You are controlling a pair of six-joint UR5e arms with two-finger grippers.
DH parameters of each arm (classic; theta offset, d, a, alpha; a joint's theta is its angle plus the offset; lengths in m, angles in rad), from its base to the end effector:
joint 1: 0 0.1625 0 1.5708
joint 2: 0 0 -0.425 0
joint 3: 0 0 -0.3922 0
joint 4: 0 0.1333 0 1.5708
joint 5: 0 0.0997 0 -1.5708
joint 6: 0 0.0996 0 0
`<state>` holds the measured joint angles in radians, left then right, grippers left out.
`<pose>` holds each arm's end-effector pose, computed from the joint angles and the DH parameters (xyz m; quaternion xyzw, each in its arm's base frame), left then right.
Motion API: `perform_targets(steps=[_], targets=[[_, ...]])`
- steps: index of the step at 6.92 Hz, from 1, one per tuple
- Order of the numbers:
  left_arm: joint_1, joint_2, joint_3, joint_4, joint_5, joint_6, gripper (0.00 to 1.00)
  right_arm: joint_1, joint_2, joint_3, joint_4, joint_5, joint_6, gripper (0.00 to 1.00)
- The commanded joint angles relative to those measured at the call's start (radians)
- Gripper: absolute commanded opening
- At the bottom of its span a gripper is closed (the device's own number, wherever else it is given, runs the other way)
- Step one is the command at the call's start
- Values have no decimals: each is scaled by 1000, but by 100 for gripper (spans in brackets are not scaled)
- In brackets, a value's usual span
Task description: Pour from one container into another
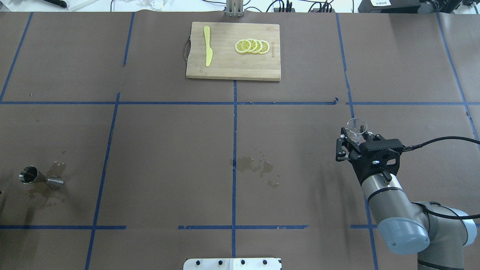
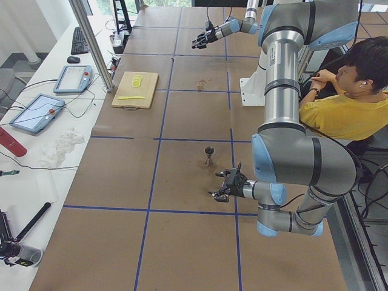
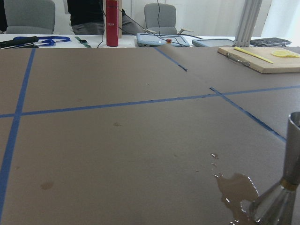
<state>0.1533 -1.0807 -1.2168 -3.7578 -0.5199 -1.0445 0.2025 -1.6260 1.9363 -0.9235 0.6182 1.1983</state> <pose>0.1633 -0.1971 0.7446 0.4857 0.4561 -0.0685 0.7426 -0.4022 -0.3015 0.4188 0.5063 -0.2772 0.1435 0.8038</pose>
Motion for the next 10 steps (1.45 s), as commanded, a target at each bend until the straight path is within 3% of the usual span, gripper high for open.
perform_targets(steps=[1, 2, 4, 5, 8, 10], targets=[[-284, 2, -1, 16, -310, -16, 100, -3, 0, -4, 0, -3, 4, 0], [-451, -17, -3, 73, -447, 9, 100, -6, 0, -16, 0, -6, 62, 0], [-825, -210, -19, 339, -781, 102, 100, -41, 2, -46, 2, -61, 89, 0], [-959, -285, -23, 443, -880, 256, 100, -58, 2, -48, 2, -81, 119, 0], [-1353, -448, -85, 837, -1291, 643, 100, -99, 0, -68, 2, -138, 167, 0], [-1516, -542, -109, 1119, -1484, 812, 100, -118, 35, -141, 2, -169, 208, 0]])
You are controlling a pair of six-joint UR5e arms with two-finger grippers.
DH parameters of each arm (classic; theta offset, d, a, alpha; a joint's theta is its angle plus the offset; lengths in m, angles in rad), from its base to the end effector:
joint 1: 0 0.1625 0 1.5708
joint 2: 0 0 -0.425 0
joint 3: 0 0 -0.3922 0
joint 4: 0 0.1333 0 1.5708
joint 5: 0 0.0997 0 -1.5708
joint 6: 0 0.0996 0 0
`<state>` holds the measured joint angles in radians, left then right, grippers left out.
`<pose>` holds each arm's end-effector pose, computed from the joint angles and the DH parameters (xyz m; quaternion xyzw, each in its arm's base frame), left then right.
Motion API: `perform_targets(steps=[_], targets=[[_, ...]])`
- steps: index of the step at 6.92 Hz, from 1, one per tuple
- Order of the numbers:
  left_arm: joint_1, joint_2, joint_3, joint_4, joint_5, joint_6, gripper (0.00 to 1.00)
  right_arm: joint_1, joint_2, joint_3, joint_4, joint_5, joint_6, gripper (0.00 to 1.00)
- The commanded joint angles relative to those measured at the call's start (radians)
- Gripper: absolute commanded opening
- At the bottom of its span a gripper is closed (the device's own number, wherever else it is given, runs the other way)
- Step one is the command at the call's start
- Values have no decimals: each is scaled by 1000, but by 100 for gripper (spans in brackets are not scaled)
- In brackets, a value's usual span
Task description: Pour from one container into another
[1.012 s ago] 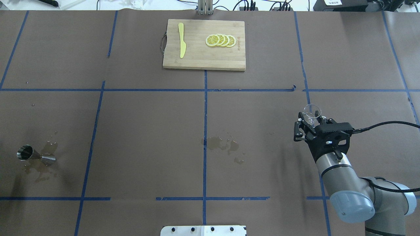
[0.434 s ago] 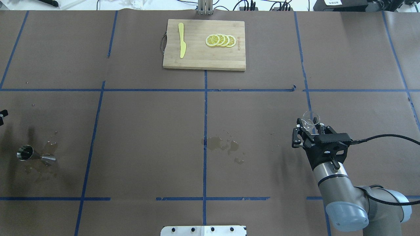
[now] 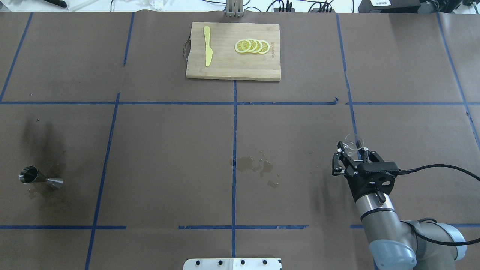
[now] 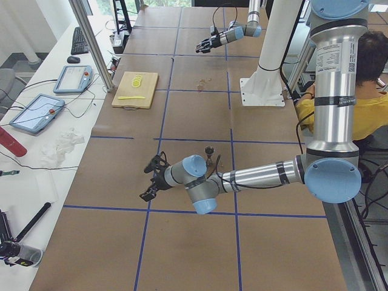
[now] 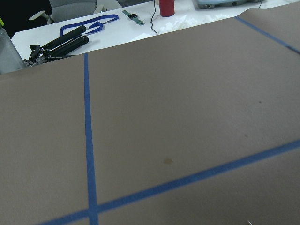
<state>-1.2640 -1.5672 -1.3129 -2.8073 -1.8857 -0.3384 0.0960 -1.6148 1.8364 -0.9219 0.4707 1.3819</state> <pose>0.0569 -0.5187 0.6595 0.3948 0.2781 0.0597 0.8736 -0.4393 -0.2654 0.4538 0.5202 -0.2885 0.1843 0.7824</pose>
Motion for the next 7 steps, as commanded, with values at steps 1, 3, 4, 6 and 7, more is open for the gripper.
perform_targets(steps=[1, 3, 4, 6, 7], targets=[[-148, -86, -14, 318, -229, 152, 100, -15, 45, -92, 21, -53, 44, 0], [-161, -76, -57, 361, -283, 156, 100, -33, 46, -143, 121, -93, 51, 0], [-161, -73, -60, 361, -283, 154, 100, -33, 46, -146, 121, -90, 51, 0], [-163, -60, -69, 359, -288, 147, 100, -33, 35, -172, 121, -90, 51, 0], [-166, -59, -90, 361, -286, 145, 100, -33, 36, -198, 121, -89, 54, 0]])
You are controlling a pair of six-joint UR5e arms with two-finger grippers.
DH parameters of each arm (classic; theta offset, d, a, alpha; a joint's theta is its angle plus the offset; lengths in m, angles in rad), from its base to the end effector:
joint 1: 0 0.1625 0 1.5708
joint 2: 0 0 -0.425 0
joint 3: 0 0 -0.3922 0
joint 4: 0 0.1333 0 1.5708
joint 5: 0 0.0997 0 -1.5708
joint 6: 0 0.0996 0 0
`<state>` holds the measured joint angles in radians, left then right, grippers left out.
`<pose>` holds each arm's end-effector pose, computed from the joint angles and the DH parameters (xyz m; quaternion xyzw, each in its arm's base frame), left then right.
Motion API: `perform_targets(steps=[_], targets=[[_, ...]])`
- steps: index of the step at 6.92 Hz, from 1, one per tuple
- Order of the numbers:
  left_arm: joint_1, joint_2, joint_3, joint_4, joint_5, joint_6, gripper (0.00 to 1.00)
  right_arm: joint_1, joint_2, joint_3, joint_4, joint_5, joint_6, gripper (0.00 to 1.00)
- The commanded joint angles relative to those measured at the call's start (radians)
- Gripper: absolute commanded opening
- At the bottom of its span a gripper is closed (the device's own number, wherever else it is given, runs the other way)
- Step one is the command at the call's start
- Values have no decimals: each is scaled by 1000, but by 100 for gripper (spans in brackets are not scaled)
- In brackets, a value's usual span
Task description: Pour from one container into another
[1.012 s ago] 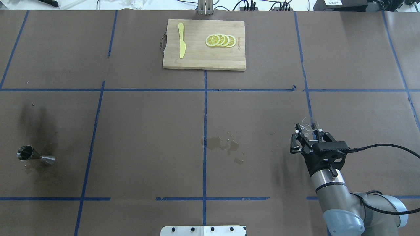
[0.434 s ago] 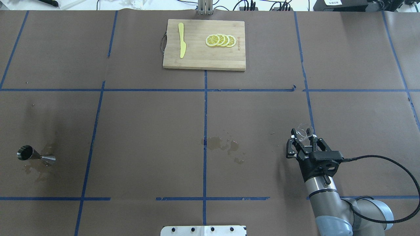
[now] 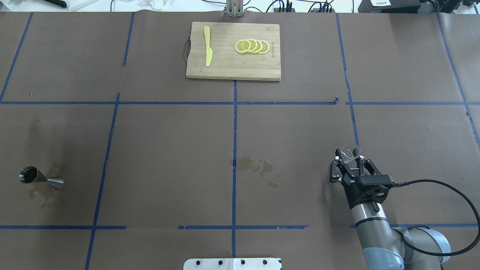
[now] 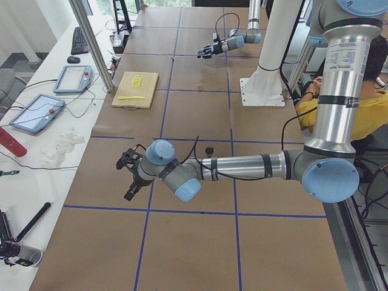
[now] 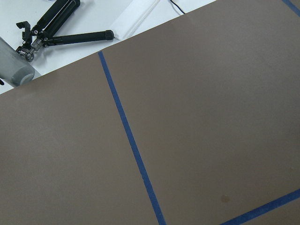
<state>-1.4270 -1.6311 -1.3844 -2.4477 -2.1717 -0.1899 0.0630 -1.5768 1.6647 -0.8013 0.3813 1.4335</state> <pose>0.0017 -0.5491 0.6281 0.2996 0.3297 0.0880 0.8909 -0.4662 -0.2556 0.5019 0.5415 -0.2916 0.2048 0.7615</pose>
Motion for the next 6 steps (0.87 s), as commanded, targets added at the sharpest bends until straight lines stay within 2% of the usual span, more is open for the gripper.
perform_targets(steps=[1, 3, 4, 5, 6], targets=[[-3, 7, -19, 3, 0, -3, 100, 0, -3, -43, 1, 1, 2, 0], [-3, 34, -34, -4, 0, -6, 100, 0, -3, -46, 25, 2, 5, 2], [-3, 34, -38, -4, 0, -6, 100, 1, -5, -52, 71, 2, 5, 10], [-3, 37, -45, -4, 0, -6, 100, 0, -5, -65, 77, -1, 5, 41], [-3, 40, -45, -4, 0, -6, 100, -2, -2, -65, 77, -2, 5, 94]])
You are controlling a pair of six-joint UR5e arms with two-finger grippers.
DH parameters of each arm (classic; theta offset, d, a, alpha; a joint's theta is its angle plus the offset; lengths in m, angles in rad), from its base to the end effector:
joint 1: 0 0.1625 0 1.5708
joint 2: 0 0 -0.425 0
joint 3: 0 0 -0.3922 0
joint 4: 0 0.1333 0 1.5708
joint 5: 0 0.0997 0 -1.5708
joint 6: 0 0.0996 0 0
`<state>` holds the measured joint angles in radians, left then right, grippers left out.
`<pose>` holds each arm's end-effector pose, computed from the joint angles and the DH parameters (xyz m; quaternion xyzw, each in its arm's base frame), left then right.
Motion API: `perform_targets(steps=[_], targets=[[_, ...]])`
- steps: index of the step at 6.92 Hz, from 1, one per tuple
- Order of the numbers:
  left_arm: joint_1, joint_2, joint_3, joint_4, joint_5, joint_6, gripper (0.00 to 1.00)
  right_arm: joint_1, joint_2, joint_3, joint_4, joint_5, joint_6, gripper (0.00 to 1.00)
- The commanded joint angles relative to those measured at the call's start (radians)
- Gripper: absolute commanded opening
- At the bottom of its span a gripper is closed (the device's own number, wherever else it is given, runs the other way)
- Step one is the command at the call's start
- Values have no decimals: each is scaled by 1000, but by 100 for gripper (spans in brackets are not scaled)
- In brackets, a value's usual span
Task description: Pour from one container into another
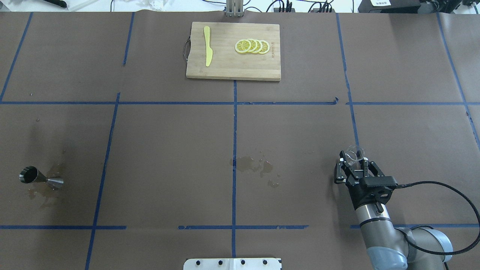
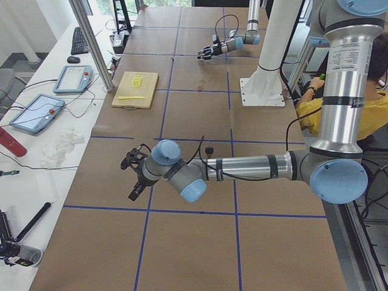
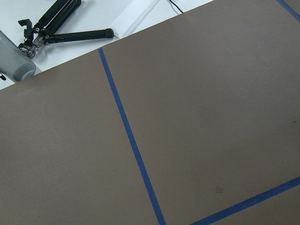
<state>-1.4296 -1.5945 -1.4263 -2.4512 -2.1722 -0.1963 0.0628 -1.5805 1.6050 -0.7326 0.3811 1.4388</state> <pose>-0.0018 -0.5338 0.6255 0.3029 0.3306 0.0853 0.8898 -0.4658 -0.2555 0.5262 0.5403 -0.2951 0.2081 0.7600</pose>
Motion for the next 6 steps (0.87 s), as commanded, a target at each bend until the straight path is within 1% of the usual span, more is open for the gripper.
perform_targets(steps=[1, 3, 4, 6], targets=[[0, 4, -5, -2, 0, 0, 100, 0, 2, -2, 10, -2, 0, 100], [0, 4, -6, -2, 0, -2, 100, -1, 1, 10, 18, -4, 0, 100], [0, 4, -6, -3, 0, -2, 100, -6, -3, 7, 86, -5, 0, 100], [-2, 4, -9, -3, 0, -2, 100, -12, -3, 4, 105, -8, -1, 100]])
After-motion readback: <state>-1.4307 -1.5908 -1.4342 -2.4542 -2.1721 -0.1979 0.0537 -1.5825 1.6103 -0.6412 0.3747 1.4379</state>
